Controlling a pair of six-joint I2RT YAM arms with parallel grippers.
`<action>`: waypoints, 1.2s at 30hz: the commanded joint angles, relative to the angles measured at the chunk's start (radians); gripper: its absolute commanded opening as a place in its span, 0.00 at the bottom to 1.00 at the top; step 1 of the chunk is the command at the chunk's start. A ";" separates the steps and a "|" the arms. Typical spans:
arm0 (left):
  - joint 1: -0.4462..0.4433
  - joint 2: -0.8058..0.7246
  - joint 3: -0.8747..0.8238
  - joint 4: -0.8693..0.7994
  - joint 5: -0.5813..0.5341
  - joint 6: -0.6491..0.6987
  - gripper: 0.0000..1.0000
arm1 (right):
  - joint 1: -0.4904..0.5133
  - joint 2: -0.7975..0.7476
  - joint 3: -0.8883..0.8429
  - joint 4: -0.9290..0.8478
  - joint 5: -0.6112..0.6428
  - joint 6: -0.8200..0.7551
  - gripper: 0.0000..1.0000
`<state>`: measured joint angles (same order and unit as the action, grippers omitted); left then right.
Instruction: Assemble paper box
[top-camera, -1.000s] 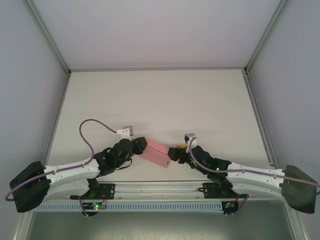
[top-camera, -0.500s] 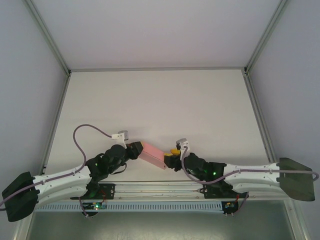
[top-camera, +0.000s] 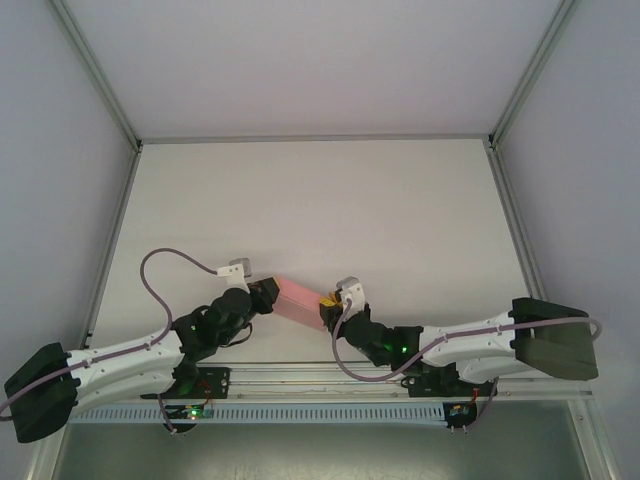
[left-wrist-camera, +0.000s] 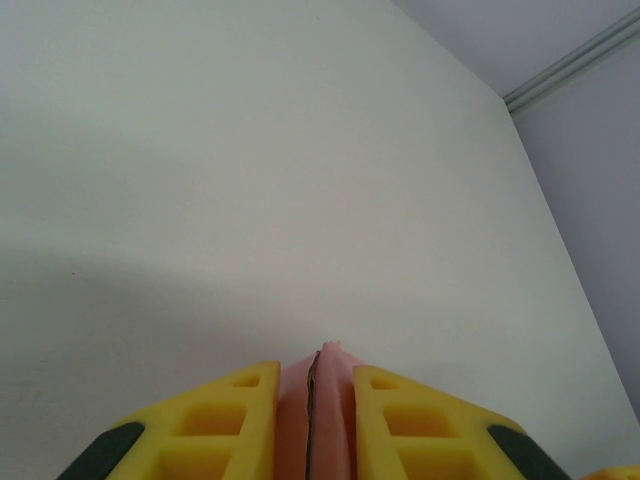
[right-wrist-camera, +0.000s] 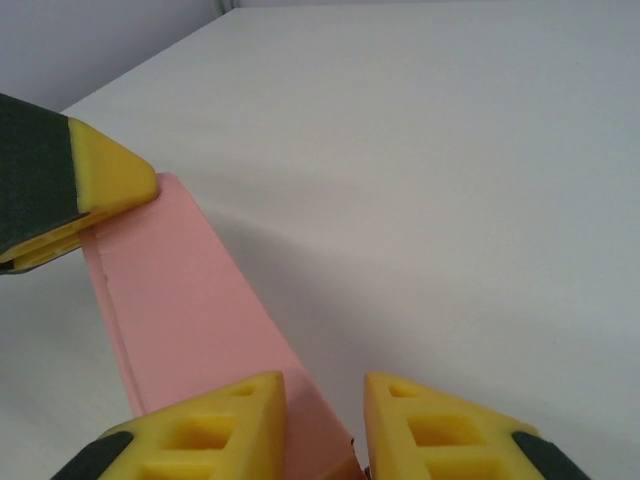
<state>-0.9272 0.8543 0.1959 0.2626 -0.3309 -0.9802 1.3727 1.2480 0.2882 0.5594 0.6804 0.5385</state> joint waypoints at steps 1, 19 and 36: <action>-0.016 0.024 -0.042 -0.181 0.123 -0.041 0.00 | 0.014 0.138 -0.081 -0.313 -0.145 -0.031 0.23; -0.018 0.044 0.199 -0.334 0.125 0.125 0.40 | -0.132 -0.331 -0.040 -0.397 -0.145 -0.010 0.37; 0.033 0.084 0.466 -0.718 0.034 0.094 1.00 | -0.282 -0.310 0.150 -0.467 -0.419 -0.156 0.70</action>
<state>-0.9211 0.9474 0.6327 -0.2481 -0.2409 -0.8410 1.1267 0.9417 0.4049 0.1215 0.3706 0.4168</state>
